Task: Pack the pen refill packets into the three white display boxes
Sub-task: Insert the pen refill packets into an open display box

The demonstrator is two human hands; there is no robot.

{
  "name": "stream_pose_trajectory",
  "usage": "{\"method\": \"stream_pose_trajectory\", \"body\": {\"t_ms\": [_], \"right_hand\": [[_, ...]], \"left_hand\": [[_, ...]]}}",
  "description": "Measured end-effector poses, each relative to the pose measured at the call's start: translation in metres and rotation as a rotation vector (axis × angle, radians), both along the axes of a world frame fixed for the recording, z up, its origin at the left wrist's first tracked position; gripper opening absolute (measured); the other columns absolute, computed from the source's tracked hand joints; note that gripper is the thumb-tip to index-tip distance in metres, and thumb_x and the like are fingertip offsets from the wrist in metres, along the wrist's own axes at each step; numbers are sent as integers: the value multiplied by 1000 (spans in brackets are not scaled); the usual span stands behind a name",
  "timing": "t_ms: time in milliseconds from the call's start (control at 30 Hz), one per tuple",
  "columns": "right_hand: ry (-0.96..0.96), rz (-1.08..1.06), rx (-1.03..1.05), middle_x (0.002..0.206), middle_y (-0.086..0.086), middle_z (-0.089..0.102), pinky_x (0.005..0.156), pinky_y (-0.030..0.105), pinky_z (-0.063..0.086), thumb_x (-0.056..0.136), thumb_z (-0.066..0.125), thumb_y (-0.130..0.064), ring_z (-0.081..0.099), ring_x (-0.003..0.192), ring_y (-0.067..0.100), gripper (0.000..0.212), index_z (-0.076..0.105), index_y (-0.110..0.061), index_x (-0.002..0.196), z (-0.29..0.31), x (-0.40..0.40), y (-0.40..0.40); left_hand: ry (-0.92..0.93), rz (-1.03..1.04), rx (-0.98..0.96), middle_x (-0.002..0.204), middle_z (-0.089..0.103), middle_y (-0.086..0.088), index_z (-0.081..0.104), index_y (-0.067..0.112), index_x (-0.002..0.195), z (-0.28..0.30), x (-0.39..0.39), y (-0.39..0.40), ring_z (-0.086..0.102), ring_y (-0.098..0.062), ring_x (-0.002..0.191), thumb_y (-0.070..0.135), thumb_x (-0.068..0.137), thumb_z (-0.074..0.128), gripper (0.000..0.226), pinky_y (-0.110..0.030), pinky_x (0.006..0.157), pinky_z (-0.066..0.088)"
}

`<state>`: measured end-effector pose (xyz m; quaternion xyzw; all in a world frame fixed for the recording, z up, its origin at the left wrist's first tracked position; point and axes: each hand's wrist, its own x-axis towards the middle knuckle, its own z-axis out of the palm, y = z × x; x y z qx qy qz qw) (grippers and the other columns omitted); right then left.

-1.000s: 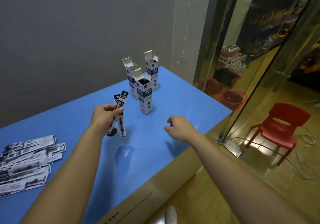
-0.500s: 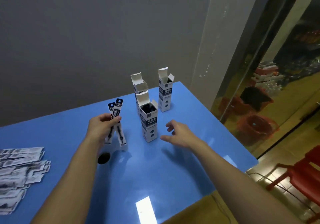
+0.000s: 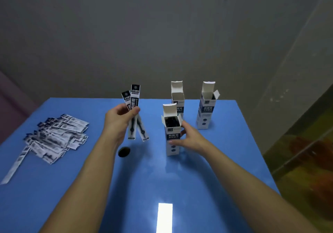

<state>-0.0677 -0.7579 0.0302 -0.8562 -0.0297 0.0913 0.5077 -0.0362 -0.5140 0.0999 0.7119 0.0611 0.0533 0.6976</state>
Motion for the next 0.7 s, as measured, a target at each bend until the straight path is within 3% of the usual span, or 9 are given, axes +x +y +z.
{"method": "stream_pose_trajectory", "body": {"t_ms": [133,267,433,567,700], "right_hand": [[-152,9,14,91,-17,60,77,32,50,69,90,-33,56,85,16,50,65,-30,113,1,2,-4],[-454,71,2,94,-16,61,71,34,50,66,92,-33,52,86,14,53,67,-24,112,0,-4,-5],[-623,82,57,96,-23,59,68,34,50,68,92,-33,51,90,11,49,66,-20,108,2,-11,-5],[-649,86,45,96,-20,59,68,34,50,68,91,-34,51,90,11,55,66,-21,115,12,-16,-5],[-678,106,28,97,-17,60,68,31,50,69,91,-34,50,90,10,58,65,-25,120,19,-20,-1]], "left_hand": [[-117,24,-147,73,65,9,70,17,88,30,-25,-13,59,-9,72,21,87,74,6,-28,78,46],[-264,-61,-345,78,62,4,73,22,79,58,-52,-17,57,-15,76,49,59,90,37,-35,83,47],[-458,-302,-526,81,65,1,73,19,83,80,-71,-30,60,-18,76,35,66,91,29,-31,77,50],[-493,-341,-494,80,65,0,74,19,82,84,-80,-44,60,-19,76,32,66,91,27,-31,78,50],[-443,-238,-425,78,67,0,75,20,81,80,-87,-54,59,-19,77,40,54,97,40,-31,81,49]]}}
